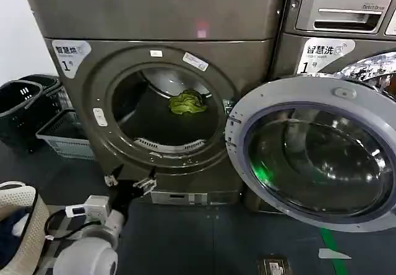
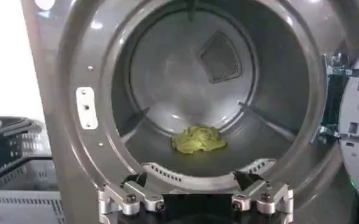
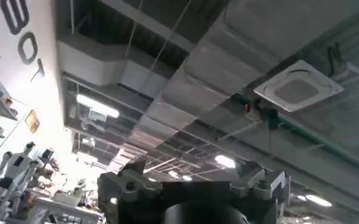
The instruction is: Grasp the clothes from the dryer.
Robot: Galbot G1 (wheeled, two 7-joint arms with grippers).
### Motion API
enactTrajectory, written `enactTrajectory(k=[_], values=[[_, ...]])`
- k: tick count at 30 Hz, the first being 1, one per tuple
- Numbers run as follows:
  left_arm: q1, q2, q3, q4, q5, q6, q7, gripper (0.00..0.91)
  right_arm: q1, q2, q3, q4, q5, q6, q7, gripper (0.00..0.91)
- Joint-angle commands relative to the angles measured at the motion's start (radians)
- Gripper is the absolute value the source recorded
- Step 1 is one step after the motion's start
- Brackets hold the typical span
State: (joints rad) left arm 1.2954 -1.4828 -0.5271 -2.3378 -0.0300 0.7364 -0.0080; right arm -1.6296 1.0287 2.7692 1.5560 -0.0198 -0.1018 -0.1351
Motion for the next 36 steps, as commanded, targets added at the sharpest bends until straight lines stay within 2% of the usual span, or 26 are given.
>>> enactTrajectory(k=[1, 36], values=[[0.003, -0.001, 0.001, -0.001, 0.004, 0.049, 0.001, 0.907, -0.001, 0.001, 0.000, 0.000, 0.000, 0.000, 0.000, 0.907], [0.006, -0.002, 0.005, -0.004, 0.004, 0.049, 0.005, 0.907, 0.004, 0.007, 0.001, 0.006, 0.000, -0.001, 0.001, 0.907]])
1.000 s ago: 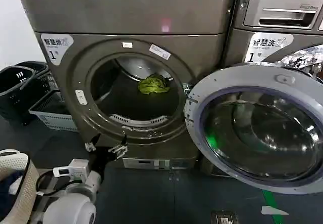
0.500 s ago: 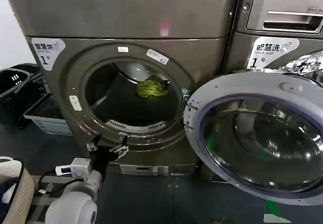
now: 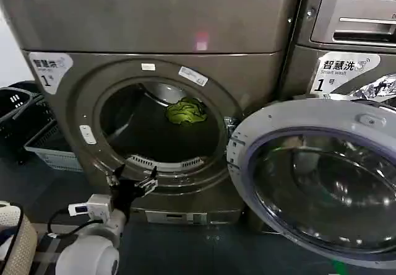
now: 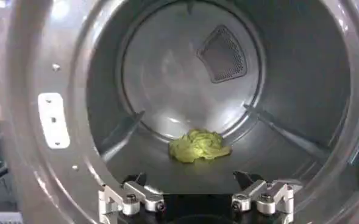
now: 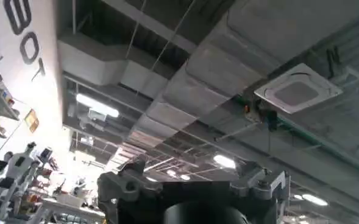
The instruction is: Grasp the clothes from the dryer.
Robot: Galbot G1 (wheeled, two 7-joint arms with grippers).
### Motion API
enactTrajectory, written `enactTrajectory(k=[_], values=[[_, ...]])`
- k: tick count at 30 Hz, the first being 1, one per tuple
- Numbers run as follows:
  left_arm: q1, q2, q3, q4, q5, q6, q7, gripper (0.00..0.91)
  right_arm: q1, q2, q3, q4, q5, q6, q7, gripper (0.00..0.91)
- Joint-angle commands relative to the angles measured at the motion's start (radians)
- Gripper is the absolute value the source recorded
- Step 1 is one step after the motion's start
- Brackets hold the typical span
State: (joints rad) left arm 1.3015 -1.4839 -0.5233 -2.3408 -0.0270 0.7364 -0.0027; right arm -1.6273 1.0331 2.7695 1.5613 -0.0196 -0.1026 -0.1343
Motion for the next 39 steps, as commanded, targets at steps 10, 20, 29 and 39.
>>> enactTrajectory(k=[10, 20, 29, 39], values=[[0.001, -0.001, 0.006, 0.000, 0.001, 0.049, 0.000, 0.907, 0.003, 0.010, 0.001, 0.007, 0.001, -0.002, 0.001, 0.907], [0.002, -0.001, 0.005, 0.001, 0.001, 0.049, -0.001, 0.907, -0.001, 0.011, 0.005, 0.006, 0.002, -0.001, 0.001, 0.907], [0.000, 0.000, 0.004, 0.002, 0.001, 0.049, 0.000, 0.907, 0.000, 0.013, 0.006, 0.003, 0.001, -0.002, 0.001, 0.907], [0.003, 0.000, 0.003, 0.002, -0.003, 0.049, 0.000, 0.907, 0.000, 0.014, 0.005, 0.002, 0.001, -0.001, -0.001, 0.907]])
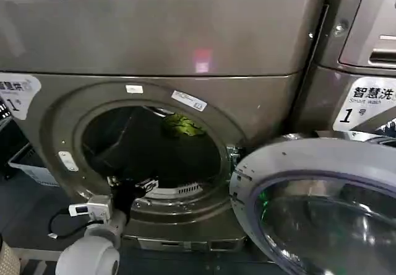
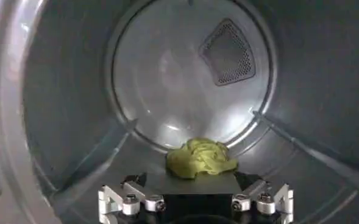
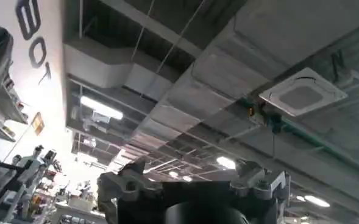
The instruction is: Grasp the clothes from the dryer.
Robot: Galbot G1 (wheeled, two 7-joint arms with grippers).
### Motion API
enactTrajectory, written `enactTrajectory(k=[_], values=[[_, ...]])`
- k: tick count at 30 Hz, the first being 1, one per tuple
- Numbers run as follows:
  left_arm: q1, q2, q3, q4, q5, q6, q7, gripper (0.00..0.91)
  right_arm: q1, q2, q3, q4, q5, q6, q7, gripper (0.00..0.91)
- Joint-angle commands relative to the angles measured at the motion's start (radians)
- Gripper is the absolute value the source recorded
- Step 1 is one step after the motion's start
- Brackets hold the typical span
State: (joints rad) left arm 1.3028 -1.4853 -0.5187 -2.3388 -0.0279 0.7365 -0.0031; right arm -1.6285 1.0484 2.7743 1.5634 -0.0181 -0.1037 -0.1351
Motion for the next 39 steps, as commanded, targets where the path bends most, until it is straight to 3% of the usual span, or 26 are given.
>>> enactTrajectory(k=[1, 27, 39], values=[[0.001, 0.001, -0.001, 0.000, -0.002, 0.049, 0.000, 0.907, 0.002, -0.001, 0.000, 0.000, 0.000, 0.000, 0.000, 0.907], [-0.011, -0.002, 0.021, 0.020, 0.007, 0.049, 0.000, 0.907, -0.011, 0.016, 0.005, -0.012, -0.003, 0.032, -0.008, 0.907], [-0.162, -0.008, 0.076, 0.155, 0.026, 0.049, -0.002, 0.907, -0.013, 0.018, 0.012, -0.014, -0.002, 0.038, -0.005, 0.907]])
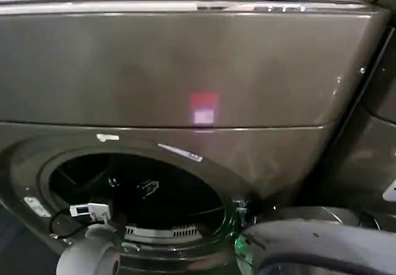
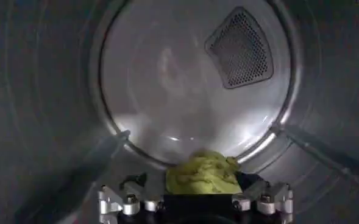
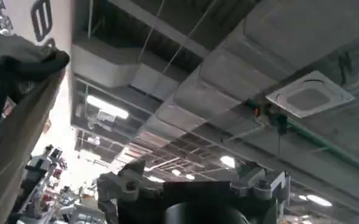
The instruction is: Grasp the clothes from the dryer.
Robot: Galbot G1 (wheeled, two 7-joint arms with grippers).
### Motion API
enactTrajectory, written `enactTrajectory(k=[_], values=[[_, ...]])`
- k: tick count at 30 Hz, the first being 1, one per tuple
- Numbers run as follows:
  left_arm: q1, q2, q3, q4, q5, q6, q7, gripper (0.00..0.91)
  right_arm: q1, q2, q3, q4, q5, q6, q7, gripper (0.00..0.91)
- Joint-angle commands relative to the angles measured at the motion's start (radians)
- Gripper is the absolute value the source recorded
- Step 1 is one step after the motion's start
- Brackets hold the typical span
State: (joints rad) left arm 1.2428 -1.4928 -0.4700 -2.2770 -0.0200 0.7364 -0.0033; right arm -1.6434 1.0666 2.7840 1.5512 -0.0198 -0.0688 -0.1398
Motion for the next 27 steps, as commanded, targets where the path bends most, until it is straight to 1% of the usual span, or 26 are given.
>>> enactTrajectory(k=[1, 5, 6, 10, 14, 19, 21, 22, 23, 26, 27], values=[[-0.125, 0.000, 0.036, 0.124, 0.012, 0.049, -0.004, 0.907, 0.001, 0.000, 0.004, -0.003, 0.000, 0.004, 0.000, 0.907], [-0.224, -0.019, 0.071, 0.221, 0.023, 0.049, -0.018, 0.907, 0.000, 0.007, 0.004, 0.000, 0.000, 0.005, -0.002, 0.907], [-0.271, -0.031, 0.076, 0.258, 0.021, 0.048, -0.021, 0.907, -0.001, 0.009, 0.003, -0.001, 0.000, 0.007, -0.002, 0.907], [-0.398, -0.062, 0.089, 0.418, 0.026, -0.008, -0.054, 0.907, 0.002, 0.008, 0.000, -0.007, -0.001, 0.011, -0.003, 0.907], [-0.505, -0.077, 0.090, 0.567, 0.043, -0.066, -0.067, 0.907, 0.004, 0.008, -0.003, -0.011, -0.001, 0.013, -0.006, 0.907], [-0.587, -0.089, 0.085, 0.729, 0.015, -0.163, -0.078, 0.907, 0.006, 0.013, -0.006, -0.007, -0.001, 0.017, -0.006, 0.907], [-0.613, -0.090, 0.084, 0.790, 0.028, -0.181, -0.088, 0.907, 0.004, 0.013, -0.005, -0.007, -0.001, 0.016, -0.006, 0.907], [-0.627, -0.092, 0.081, 0.823, 0.030, -0.205, -0.094, 0.907, 0.003, 0.013, -0.004, -0.006, -0.001, 0.017, -0.006, 0.907], [-0.649, -0.094, 0.076, 0.852, 0.024, -0.206, -0.094, 0.907, 0.002, 0.013, -0.003, -0.008, -0.001, 0.017, -0.007, 0.907], [-0.715, -0.115, 0.037, 0.950, 0.035, -0.257, -0.090, 0.907, 0.000, 0.016, -0.003, -0.008, -0.001, 0.019, -0.007, 0.907], [-0.743, -0.120, 0.025, 1.005, 0.045, -0.287, -0.092, 0.907, 0.001, 0.016, -0.004, -0.006, -0.001, 0.019, -0.007, 0.907]])
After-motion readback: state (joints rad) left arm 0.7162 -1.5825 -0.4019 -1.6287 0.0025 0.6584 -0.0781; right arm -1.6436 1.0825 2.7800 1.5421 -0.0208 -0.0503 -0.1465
